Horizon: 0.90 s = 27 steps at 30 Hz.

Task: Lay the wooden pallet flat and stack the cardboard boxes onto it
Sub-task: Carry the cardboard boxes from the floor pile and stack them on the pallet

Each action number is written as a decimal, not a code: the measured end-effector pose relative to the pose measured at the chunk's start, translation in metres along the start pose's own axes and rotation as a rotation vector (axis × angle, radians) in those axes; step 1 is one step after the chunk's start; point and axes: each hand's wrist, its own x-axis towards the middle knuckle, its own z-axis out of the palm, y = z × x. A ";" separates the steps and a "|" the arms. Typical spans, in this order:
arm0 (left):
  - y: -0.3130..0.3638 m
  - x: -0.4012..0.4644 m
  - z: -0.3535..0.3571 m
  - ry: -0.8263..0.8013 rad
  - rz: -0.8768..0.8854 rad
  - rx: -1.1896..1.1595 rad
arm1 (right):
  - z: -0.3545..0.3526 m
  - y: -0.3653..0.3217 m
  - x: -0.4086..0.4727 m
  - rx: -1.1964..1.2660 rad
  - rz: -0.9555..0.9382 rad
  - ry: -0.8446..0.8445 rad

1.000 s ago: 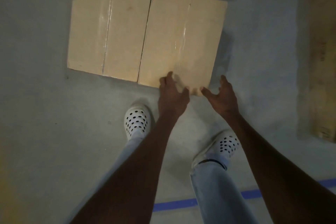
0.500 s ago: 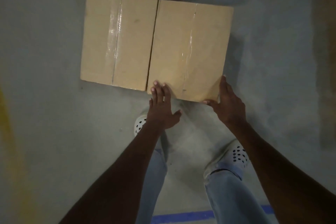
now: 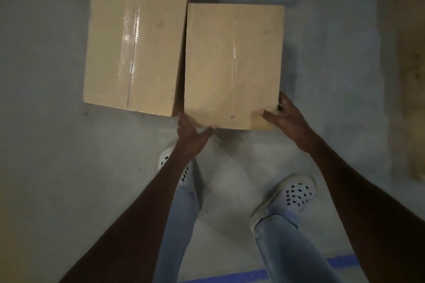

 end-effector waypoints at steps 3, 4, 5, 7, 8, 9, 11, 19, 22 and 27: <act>-0.028 0.033 -0.001 0.018 -0.065 -0.203 | 0.020 -0.010 -0.001 0.232 0.028 0.039; -0.019 0.022 -0.011 0.038 -0.061 -0.225 | 0.022 -0.017 -0.007 0.291 0.024 0.059; 0.003 0.000 -0.023 0.083 -0.051 -0.248 | 0.021 -0.024 -0.015 0.341 0.011 0.079; 0.037 -0.038 -0.043 0.165 0.026 -0.348 | 0.012 -0.042 -0.038 0.429 -0.001 0.141; 0.052 -0.055 -0.053 0.201 0.086 -0.438 | 0.005 -0.056 -0.053 0.485 0.003 0.185; 0.069 -0.071 -0.062 0.240 0.132 -0.543 | -0.004 -0.071 -0.069 0.554 0.007 0.227; 0.103 -0.099 -0.080 0.326 0.150 -0.707 | -0.023 -0.101 -0.104 0.727 0.018 0.201; 0.227 -0.249 -0.156 0.214 0.294 -0.632 | -0.123 -0.197 -0.310 0.683 0.165 0.416; 0.269 -0.322 -0.161 -0.077 0.209 -0.705 | -0.143 -0.214 -0.381 0.911 0.234 0.424; 0.336 -0.416 -0.177 -0.391 -0.018 -0.591 | -0.173 -0.242 -0.481 1.134 0.310 0.168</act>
